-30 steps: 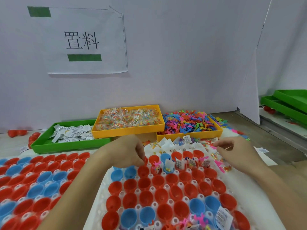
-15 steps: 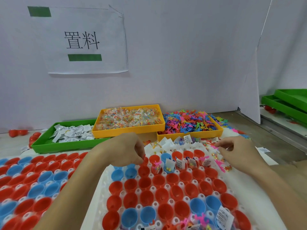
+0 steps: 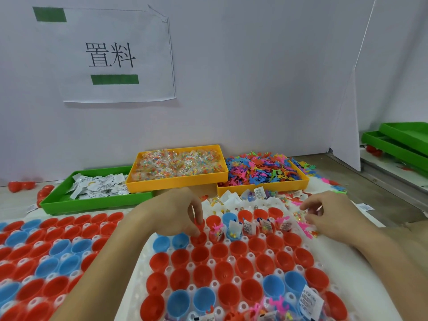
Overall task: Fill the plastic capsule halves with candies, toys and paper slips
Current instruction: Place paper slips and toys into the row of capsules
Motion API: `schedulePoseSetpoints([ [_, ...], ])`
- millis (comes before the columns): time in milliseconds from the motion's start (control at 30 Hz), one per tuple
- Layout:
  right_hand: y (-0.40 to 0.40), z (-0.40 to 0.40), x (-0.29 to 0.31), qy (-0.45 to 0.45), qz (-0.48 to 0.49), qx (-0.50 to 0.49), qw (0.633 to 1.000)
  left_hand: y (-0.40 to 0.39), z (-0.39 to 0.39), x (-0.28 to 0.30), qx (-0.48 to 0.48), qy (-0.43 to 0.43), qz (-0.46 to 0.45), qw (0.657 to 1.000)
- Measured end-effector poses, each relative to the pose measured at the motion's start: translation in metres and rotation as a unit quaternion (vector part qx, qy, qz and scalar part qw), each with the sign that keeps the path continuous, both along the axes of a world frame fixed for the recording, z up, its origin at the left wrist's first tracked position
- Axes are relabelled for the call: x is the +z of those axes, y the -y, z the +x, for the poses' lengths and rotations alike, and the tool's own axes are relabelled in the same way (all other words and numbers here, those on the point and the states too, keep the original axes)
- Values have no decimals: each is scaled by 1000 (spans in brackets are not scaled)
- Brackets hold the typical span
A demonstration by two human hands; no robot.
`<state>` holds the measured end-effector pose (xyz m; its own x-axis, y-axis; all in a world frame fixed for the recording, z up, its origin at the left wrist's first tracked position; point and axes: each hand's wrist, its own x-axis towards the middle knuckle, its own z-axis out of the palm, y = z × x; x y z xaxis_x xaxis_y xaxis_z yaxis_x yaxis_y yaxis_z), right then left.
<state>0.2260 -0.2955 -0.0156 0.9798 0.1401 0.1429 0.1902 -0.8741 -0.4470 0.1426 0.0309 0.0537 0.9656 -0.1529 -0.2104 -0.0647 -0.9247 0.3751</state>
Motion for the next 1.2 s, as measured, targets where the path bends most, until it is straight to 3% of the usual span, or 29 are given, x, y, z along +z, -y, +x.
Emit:
schedulePoseSetpoints([
  [200,-6,-1,-4,-13,-38,3,999,-3,1,2,5,13,-24,1000],
  [400,-7,-2,-3,2,-11,-2,1000,-7,3,3,10,45,-41,998],
  [567,-11,-5,3,91,93,-23,991,-7,2,6,10,98,-43,994],
  [700,-26,-18,21,162,226,-24,960,1,0,15,-1,182,-96,979],
  [800,-42,-35,35,109,335,68,934,16,-5,20,-25,223,-173,959],
  [933,-57,-56,47,-5,379,213,900,42,-9,17,-53,161,-260,951],
  [1200,-65,-62,46,-37,397,217,891,61,-10,9,-59,186,-309,931],
])
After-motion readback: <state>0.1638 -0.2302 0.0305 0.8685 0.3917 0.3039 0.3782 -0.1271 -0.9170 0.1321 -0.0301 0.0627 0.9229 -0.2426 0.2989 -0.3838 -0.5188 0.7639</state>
